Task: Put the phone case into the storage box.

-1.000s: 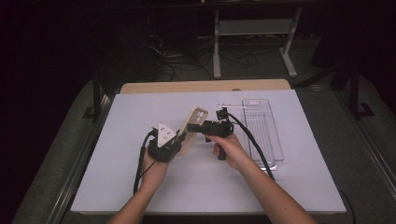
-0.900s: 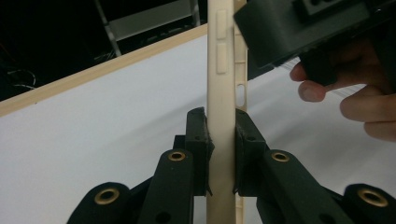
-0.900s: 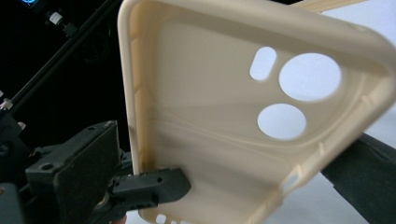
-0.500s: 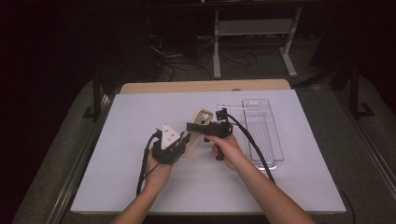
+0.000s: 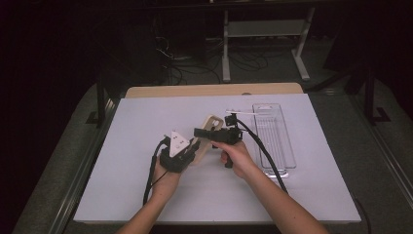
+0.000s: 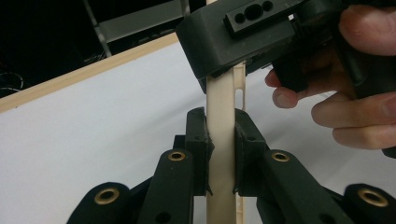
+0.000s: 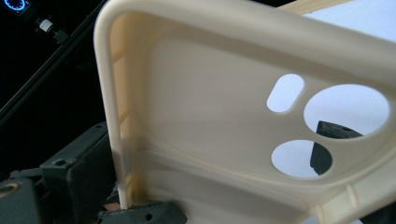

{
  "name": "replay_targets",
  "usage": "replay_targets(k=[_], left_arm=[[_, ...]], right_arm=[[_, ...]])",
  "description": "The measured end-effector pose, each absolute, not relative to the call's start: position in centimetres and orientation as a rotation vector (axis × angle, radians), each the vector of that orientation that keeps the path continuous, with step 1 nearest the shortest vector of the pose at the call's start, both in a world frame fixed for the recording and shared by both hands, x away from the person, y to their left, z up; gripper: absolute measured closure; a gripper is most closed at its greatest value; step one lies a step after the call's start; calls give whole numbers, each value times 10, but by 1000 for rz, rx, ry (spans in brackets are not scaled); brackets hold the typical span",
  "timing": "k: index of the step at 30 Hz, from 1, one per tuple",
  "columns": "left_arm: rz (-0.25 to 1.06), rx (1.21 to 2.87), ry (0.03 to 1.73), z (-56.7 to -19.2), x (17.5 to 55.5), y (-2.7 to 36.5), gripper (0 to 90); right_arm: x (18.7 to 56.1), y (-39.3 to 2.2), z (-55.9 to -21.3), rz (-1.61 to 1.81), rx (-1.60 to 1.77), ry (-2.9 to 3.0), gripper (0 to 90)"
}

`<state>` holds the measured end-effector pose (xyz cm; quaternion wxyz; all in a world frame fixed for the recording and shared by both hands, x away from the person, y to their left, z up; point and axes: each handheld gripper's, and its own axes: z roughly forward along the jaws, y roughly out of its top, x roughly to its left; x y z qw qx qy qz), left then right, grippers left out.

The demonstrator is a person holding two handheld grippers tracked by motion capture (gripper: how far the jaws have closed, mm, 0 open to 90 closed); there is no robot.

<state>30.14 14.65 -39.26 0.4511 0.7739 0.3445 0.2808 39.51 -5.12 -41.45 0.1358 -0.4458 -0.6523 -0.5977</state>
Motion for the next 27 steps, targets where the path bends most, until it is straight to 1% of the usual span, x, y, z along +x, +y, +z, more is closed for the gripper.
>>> replay_targets(k=[10,13,15,16,18,20,23,24,25,27], left_arm=[[676,1910,870,-394,303,146,781],[676,1909,874,-394,303,146,738],[678,1918,874,-394,303,147,732],[673,1911,874,-394,304,148,729],[671,1902,878,-394,304,148,714],[673,1908,877,-394,304,148,718],[664,1905,883,-395,304,148,771],[673,1908,871,-394,304,149,770],[672,1910,868,-394,304,149,760],[664,1917,870,-394,304,148,697]], right_arm=[[395,-52,-414,-1737,-1291,-1895,62],[394,-53,-413,-1737,-1300,-1900,72],[394,-53,-413,-1738,-1301,-1899,83],[394,-54,-413,-1738,-1302,-1900,109],[394,-54,-413,-1737,-1306,-1905,112],[394,-54,-413,-1741,-1305,-1897,115],[393,-53,-413,-1740,-1304,-1898,118],[393,-54,-413,-1733,-1304,-1905,119],[393,-54,-413,-1739,-1299,-1906,121],[393,-54,-412,-1749,-1297,-1898,123]])
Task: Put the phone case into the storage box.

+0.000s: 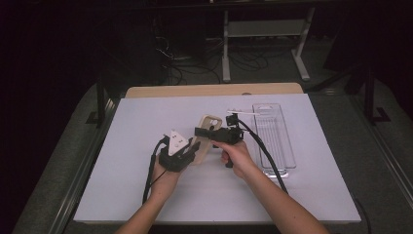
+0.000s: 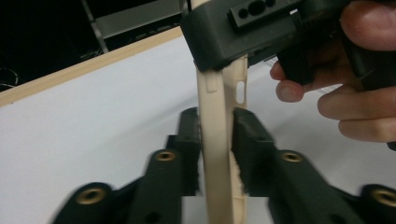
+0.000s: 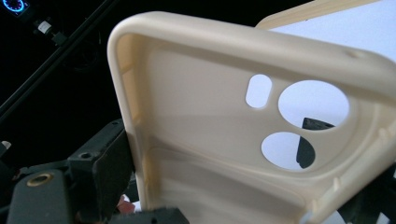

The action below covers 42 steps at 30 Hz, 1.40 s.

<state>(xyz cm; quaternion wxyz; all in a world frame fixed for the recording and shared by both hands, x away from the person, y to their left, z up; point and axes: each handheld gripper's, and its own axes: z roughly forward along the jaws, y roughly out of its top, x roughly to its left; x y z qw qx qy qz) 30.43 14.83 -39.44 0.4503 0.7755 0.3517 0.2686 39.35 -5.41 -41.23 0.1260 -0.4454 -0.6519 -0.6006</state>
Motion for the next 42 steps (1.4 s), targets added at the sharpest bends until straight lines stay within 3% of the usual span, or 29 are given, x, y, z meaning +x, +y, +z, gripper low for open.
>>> replay_targets(k=[5,15,24,33,42], left_arm=[[659,1919,854,-396,305,147,672],[556,1943,855,-392,309,156,442],[427,2016,796,-384,311,173,311],[353,2062,751,-386,313,202,198],[361,2077,715,-401,309,240,112]], right_arm=[[394,-55,-412,-1748,-1296,-1899,125],[395,-59,-409,-1755,-1311,-1902,127],[395,-61,-408,-1769,-1314,-1915,127],[396,-65,-406,-1785,-1321,-1938,128],[396,-70,-400,-1789,-1338,-1957,128]])
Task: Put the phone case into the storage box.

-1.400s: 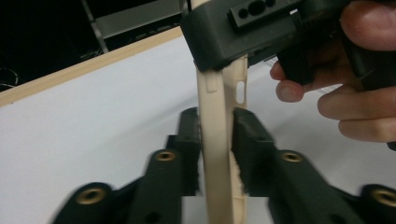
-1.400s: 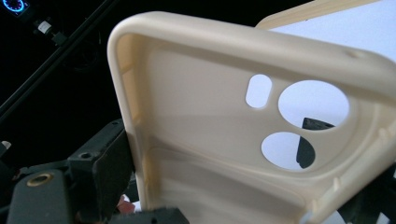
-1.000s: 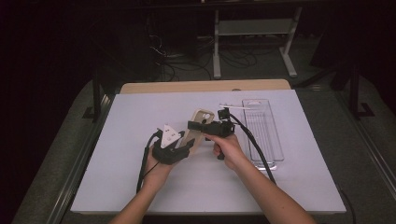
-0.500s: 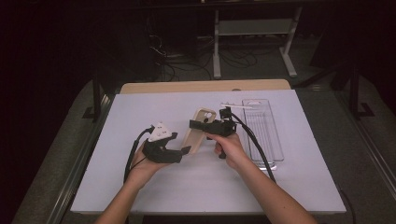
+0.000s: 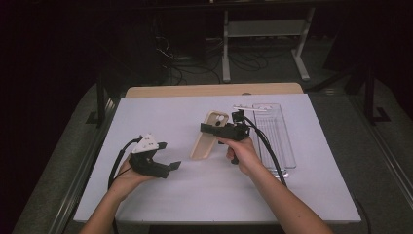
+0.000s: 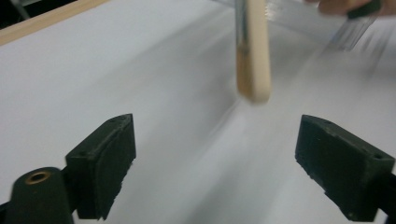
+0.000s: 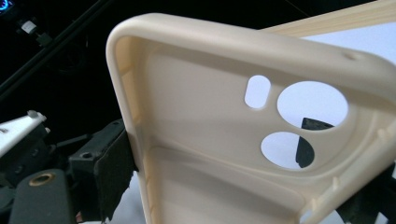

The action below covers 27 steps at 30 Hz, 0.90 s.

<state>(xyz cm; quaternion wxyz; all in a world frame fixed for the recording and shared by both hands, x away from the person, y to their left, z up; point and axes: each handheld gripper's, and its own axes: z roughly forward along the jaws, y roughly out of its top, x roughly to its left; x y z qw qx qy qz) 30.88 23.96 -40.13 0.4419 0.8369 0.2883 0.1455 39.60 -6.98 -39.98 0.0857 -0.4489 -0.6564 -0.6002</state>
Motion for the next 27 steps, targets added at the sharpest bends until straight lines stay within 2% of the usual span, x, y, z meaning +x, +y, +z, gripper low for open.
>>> replay_targets(k=[5,8,13,27], left_arm=[[309,2093,735,-416,302,255,29],[295,2095,732,-424,298,260,12],[260,2095,736,-431,292,262,10],[266,2091,728,-433,289,259,10]], right_arm=[[398,-75,-395,-1793,-1350,-1984,128],[400,-77,-391,-1802,-1352,-2000,128],[402,-83,-382,-1778,-1373,-2012,128],[417,-121,-349,-1820,-1454,-2057,128]])
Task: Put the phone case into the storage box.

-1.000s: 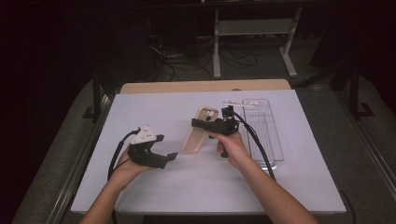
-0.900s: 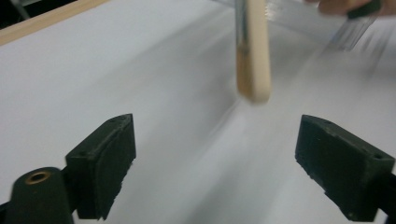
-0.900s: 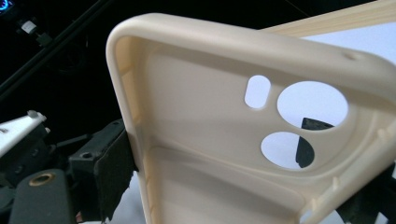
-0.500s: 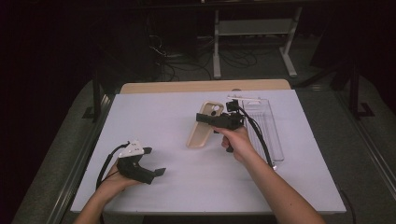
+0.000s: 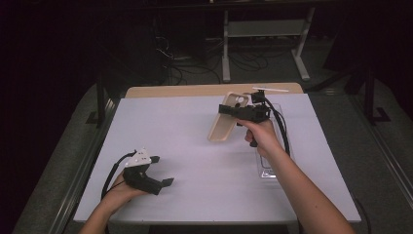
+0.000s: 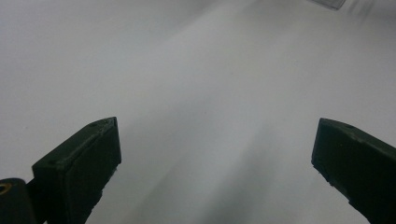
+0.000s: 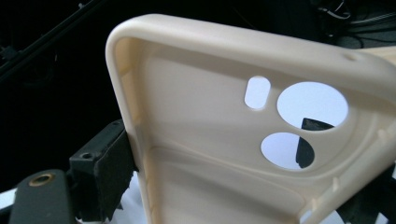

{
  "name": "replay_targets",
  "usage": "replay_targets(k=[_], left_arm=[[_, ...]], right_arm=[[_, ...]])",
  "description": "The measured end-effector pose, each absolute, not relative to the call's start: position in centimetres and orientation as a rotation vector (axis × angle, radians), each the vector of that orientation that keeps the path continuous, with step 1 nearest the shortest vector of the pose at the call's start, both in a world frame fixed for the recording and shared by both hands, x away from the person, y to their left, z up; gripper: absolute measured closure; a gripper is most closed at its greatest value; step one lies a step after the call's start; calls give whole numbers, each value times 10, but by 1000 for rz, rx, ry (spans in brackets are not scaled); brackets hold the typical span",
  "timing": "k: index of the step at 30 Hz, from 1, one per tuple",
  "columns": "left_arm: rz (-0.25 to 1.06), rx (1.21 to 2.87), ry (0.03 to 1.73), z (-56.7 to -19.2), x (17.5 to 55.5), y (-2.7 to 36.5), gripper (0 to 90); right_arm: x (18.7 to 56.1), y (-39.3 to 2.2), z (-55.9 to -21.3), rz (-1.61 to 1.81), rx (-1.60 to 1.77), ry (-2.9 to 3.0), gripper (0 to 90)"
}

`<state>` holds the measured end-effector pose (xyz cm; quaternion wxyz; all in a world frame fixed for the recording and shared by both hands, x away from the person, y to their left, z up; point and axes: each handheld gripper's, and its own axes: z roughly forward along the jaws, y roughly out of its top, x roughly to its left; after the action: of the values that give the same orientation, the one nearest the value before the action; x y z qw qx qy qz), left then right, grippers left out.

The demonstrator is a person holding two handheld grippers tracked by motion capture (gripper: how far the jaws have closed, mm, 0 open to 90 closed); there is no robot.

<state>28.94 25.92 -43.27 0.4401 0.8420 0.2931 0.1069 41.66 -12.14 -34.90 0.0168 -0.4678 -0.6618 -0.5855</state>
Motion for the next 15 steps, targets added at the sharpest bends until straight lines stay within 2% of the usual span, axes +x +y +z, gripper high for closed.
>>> replay_targets(k=[15], left_arm=[[254,2100,717,-431,291,262,10]], right_arm=[[433,-168,-322,-1872,-1608,-2067,128]])
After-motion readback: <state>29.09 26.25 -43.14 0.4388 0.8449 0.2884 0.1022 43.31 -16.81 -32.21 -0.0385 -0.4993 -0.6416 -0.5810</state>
